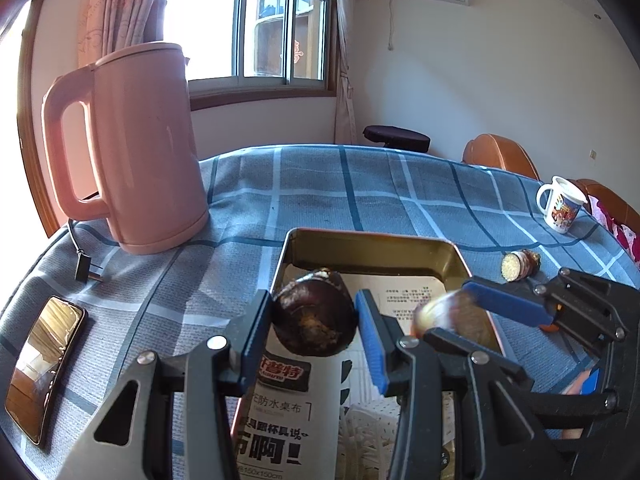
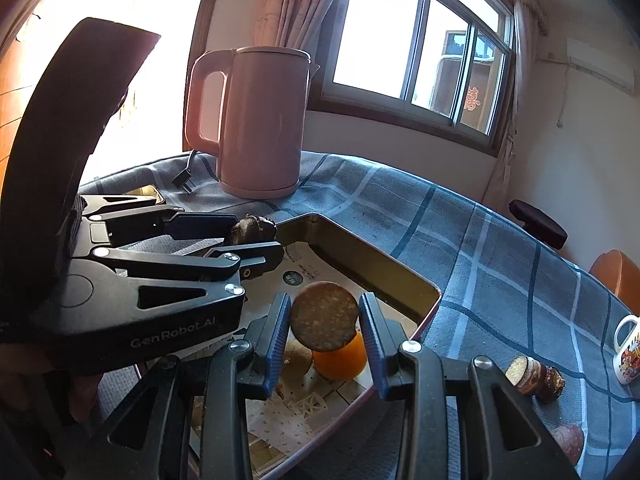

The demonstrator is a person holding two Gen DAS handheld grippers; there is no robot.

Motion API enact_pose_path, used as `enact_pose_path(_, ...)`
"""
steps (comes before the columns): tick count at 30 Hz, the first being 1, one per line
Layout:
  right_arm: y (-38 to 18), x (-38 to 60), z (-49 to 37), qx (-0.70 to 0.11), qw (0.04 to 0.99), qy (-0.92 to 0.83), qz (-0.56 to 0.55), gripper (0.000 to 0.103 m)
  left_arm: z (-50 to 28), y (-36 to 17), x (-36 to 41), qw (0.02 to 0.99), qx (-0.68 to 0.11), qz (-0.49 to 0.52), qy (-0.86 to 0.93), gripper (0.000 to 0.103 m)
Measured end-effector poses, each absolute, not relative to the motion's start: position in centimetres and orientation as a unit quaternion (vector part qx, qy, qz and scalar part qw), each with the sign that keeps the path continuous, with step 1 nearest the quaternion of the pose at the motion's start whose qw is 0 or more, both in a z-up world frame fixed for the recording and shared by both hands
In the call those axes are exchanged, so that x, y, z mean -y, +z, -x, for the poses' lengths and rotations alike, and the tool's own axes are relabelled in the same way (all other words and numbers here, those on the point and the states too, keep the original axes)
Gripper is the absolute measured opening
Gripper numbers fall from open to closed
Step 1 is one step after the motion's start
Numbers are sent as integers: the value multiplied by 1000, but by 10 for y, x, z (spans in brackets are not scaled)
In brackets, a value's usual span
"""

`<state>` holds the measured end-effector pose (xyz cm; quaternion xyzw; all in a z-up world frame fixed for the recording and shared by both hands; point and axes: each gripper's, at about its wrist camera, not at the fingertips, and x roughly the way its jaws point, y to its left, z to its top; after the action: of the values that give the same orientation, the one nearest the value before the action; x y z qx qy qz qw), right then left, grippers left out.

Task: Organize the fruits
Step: 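Lower the mangosteen and jar into the tin box and open both grippers, then move both grippers back to the fruits on the table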

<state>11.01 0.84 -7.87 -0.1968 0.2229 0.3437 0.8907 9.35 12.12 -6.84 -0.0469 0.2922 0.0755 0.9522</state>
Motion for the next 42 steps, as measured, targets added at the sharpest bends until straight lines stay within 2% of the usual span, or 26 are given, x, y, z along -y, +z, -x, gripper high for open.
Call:
enact_pose_path(9,-81,-12,-111,-234,887,341,205,38,-94,-69,-120,952,-293,41,76,46)
enact_pose_path(12,-80,-12,-110,-231,888,341,204,38,-92,-67,-118,954,-286,37,80,52)
enact_pose_path(14,-78,-9,-109,-224,892,339,198,39,-88,-65,-119,956,-277,37,91,64)
enact_pose_path(15,-77,-6,-108,-219,897,334,190,45,-86,-64,-120,957,-270,39,94,67)
enact_pose_path(17,-73,4,-107,-212,904,327,174,57,-79,-61,-123,961,-250,44,105,85)
enact_pose_path(19,-70,15,-106,-204,911,320,159,59,-73,-58,-121,965,-234,48,110,94)
enact_pose_path(28,-60,100,-90,-188,943,237,136,59,-64,-52,-79,973,-218,29,65,94)
enact_pose_path(35,-57,202,-94,-216,966,130,47,59,-67,-53,-41,974,-222,13,30,95)
enact_pose_path(42,-72,214,-87,-259,955,135,50,59,-73,-54,-14,973,-230,-4,7,97)
